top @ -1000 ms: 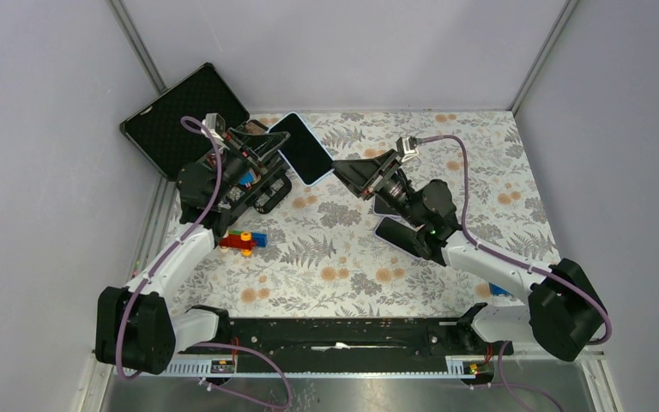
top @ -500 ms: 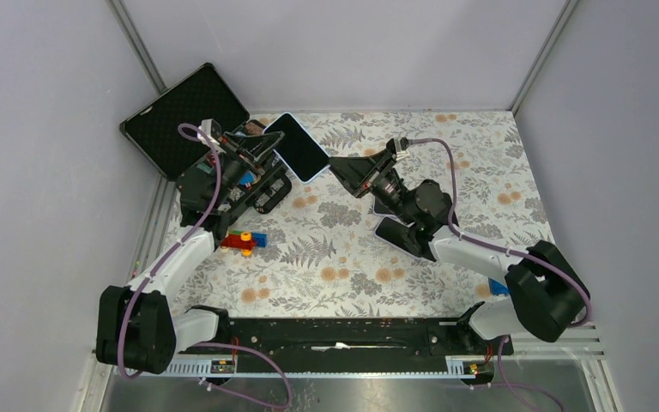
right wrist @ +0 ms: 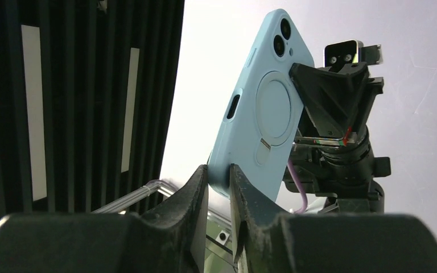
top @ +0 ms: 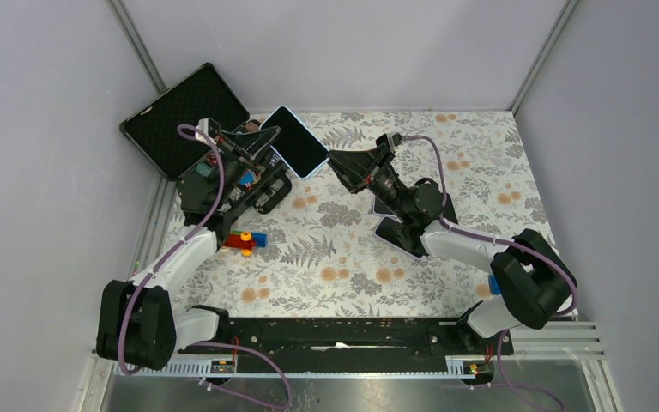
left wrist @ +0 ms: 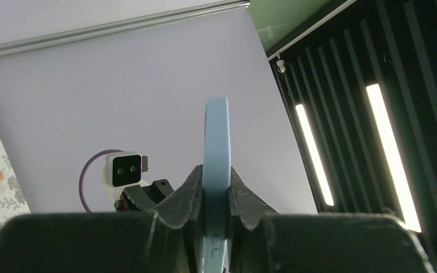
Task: Take the phone out of the phone case
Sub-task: Remove the phone case from the phone.
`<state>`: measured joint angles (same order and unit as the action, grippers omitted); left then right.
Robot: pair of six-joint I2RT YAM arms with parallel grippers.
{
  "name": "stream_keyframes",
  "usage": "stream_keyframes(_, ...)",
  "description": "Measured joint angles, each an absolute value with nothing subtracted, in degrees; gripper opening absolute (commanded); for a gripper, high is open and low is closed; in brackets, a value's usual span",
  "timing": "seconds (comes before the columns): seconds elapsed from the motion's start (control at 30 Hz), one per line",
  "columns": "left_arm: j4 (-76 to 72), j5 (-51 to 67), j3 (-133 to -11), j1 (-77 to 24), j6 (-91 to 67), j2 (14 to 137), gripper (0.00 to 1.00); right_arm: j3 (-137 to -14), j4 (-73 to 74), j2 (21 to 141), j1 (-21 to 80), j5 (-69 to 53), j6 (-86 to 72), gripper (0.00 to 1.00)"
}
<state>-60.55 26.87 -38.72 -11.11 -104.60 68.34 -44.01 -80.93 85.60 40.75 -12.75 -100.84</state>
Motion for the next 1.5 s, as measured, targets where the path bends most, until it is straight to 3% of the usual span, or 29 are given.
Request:
stream_keyframes(0.93, -68.7, 23.3, -38.7, -13.3, -110.0, 71.9, 0.0, -44.7, -86.1, 88.3, 40.8, -12.7, -107.3, 0.01)
stream_keyframes(1.1, -68.9, 23.3, -38.7, -13.3, -110.0, 72.1, 0.0, -44.7, -86.1, 88.3, 40.8, -12.6, -107.2, 0.52)
stream_keyframes(1.23, -69.5, 23.3, -38.6, -13.9, -110.0, 72.8, 0.0, -44.6, -84.7, 88.3, 40.9, -13.1, -104.8, 0.82)
stream_keyframes(1.37, -70.7, 23.3, -38.3, -14.1, -110.0, 73.3, 0.0, -43.2, -83.8, 88.0, 40.9, -13.4, -100.1, 0.9)
stream_keyframes(1.5, -70.8, 23.2, -37.8, -13.9, -110.0, 74.2, 0.0, -40.8, -82.6, 85.6, 40.7, -13.7, -94.7, 0.92)
